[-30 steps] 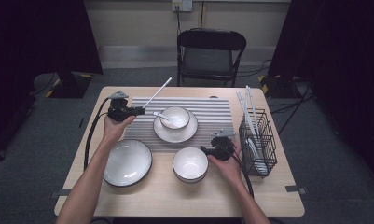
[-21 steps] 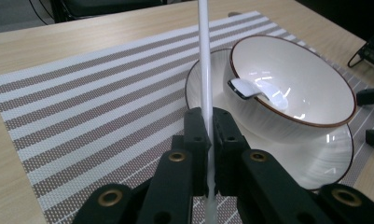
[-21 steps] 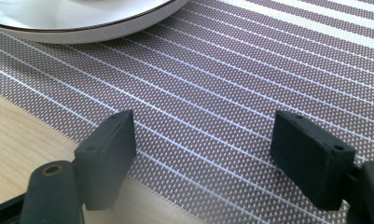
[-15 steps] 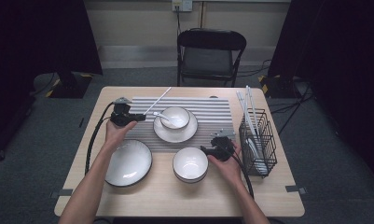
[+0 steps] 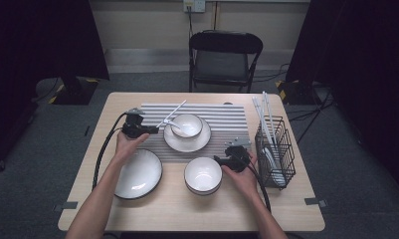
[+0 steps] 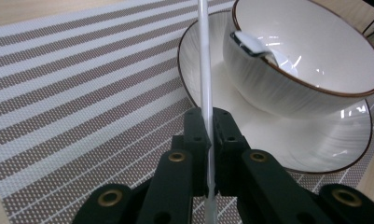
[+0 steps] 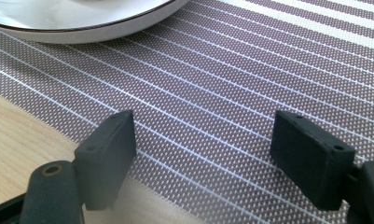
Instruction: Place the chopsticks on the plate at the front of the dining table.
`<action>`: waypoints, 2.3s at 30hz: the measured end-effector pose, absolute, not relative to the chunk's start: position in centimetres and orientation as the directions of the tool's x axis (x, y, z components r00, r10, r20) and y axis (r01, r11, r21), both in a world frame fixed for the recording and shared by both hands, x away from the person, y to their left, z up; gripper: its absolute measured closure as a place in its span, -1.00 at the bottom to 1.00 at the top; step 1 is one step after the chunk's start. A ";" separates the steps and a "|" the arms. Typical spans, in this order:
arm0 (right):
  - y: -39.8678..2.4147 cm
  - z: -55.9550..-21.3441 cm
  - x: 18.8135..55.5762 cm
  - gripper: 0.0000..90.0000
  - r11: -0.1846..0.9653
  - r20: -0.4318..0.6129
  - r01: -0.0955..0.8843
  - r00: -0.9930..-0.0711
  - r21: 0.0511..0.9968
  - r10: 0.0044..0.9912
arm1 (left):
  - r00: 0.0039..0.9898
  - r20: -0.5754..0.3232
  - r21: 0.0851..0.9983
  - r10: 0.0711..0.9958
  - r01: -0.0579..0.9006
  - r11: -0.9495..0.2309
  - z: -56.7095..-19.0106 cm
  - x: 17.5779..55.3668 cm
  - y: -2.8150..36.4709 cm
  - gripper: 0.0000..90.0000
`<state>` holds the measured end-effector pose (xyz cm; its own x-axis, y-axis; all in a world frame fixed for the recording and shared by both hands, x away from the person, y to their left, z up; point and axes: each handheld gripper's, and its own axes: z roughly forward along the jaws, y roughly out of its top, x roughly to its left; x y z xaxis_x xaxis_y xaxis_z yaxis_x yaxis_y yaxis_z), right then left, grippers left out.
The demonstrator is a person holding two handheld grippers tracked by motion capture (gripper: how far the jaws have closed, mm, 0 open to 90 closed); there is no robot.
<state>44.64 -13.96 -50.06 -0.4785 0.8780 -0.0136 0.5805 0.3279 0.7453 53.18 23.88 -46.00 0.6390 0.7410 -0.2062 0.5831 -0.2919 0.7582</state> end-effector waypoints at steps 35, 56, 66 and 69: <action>-14.0 -50.1 44.6 -0.52 0.328 -0.014 0.580 -0.479 0.745 0.878 | 0.645 -0.216 0.717 0.733 0.615 -0.329 -47.5 52.9 22.2 0.88; -13.9 -50.1 44.6 -0.52 0.327 -0.016 0.582 -0.474 0.745 0.880 | 0.654 -0.210 0.749 0.727 0.586 -0.311 -46.2 50.7 24.4 0.65; -13.9 -50.1 44.6 -0.52 0.327 -0.016 0.582 -0.474 0.745 0.880 | 0.679 -0.156 0.738 0.717 0.563 -0.373 -45.5 49.3 24.3 0.64; -13.9 -50.1 44.6 -0.52 0.326 -0.016 0.582 -0.473 0.745 0.881 | 0.669 -0.161 0.730 0.726 0.575 -0.368 -45.8 49.5 24.4 0.63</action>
<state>44.59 -13.91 -50.05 -0.4730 0.8809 -0.0165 0.5818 0.3263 0.7450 49.49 24.43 -45.83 0.6688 0.7258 -0.1610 0.5754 -0.3682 0.7303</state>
